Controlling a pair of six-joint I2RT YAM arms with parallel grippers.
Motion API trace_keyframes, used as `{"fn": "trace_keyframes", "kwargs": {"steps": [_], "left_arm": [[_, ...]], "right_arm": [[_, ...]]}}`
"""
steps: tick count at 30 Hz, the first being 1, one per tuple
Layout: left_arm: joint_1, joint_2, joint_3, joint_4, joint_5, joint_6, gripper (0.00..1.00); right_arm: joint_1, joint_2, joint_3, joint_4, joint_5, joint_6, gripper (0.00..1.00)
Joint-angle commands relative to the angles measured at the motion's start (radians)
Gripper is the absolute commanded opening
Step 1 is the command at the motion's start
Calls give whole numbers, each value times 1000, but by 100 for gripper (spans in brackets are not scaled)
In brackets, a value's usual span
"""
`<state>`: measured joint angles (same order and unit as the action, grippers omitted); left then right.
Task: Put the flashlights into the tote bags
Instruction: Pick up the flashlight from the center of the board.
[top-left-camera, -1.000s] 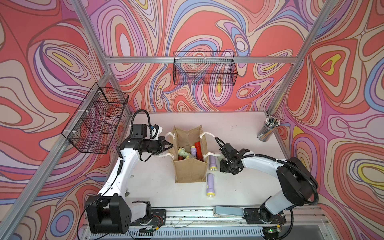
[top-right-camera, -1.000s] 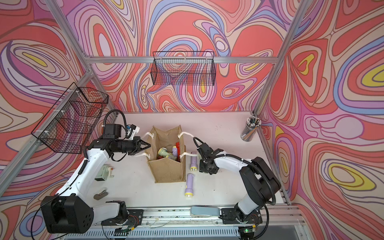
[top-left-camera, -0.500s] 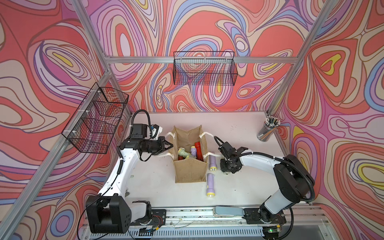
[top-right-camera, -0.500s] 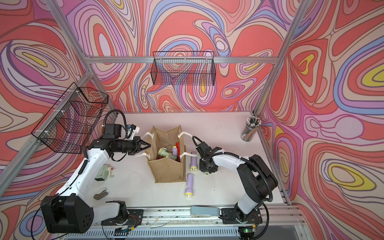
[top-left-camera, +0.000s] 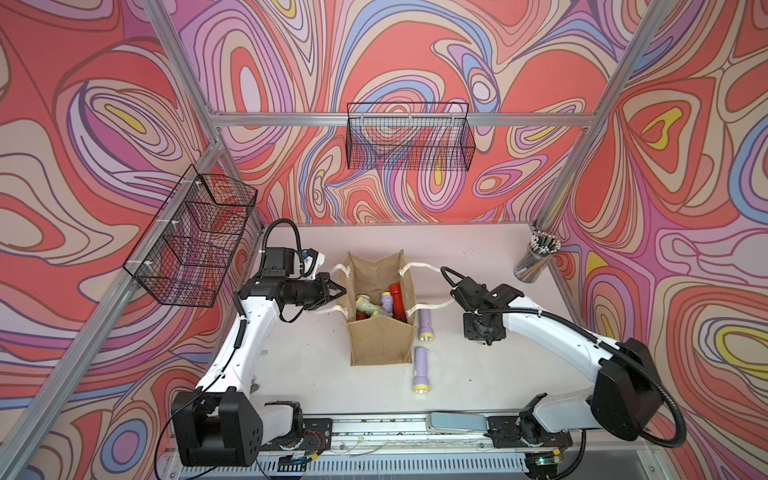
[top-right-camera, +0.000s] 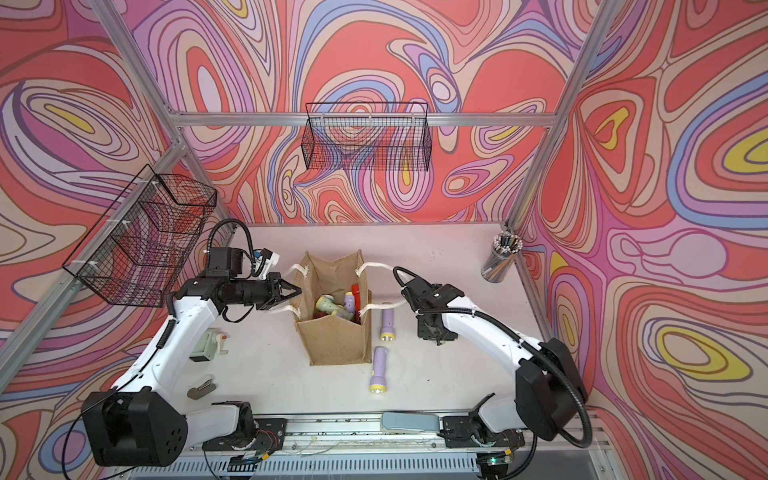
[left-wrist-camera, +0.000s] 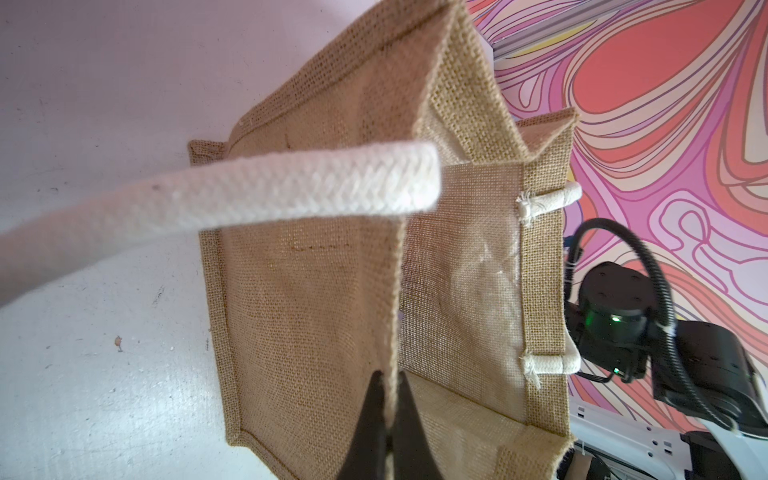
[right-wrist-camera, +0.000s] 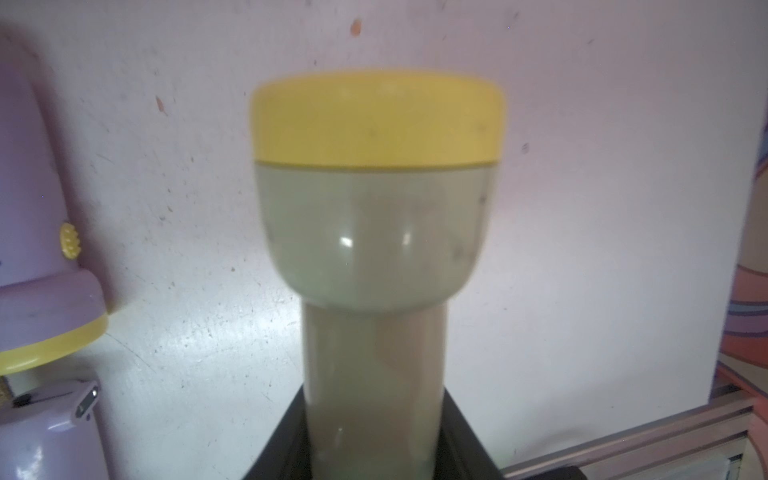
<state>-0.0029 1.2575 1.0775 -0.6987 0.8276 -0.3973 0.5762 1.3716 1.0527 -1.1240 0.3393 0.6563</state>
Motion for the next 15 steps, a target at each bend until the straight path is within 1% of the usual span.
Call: {"fn": "trace_keyframes", "kwargs": {"steps": [1,3,5,7,9,12,15], "left_arm": [[1,-17,11,28,-27,-2,4],[2,-15,17,26,-21,1,4],[1,-16,13,23,-18,2,4],[1,-17,6,24,-19,3,4],[0,-18,1,22,-14,5,4],[2,-28,-2,19,-13,10,4],[1,-38,-3,18,-15,18,4]], "right_arm": [[-22,-70,56,-139,182,25,20],[-46,-96,109,-187,232,26,19],[-56,-116,181,-205,279,-1,17],[-56,-116,265,-210,297,-10,15],[-56,-108,337,-165,245,-42,14],[-56,-86,402,-37,97,-90,14],[-54,-60,440,99,-106,-97,13]]}}
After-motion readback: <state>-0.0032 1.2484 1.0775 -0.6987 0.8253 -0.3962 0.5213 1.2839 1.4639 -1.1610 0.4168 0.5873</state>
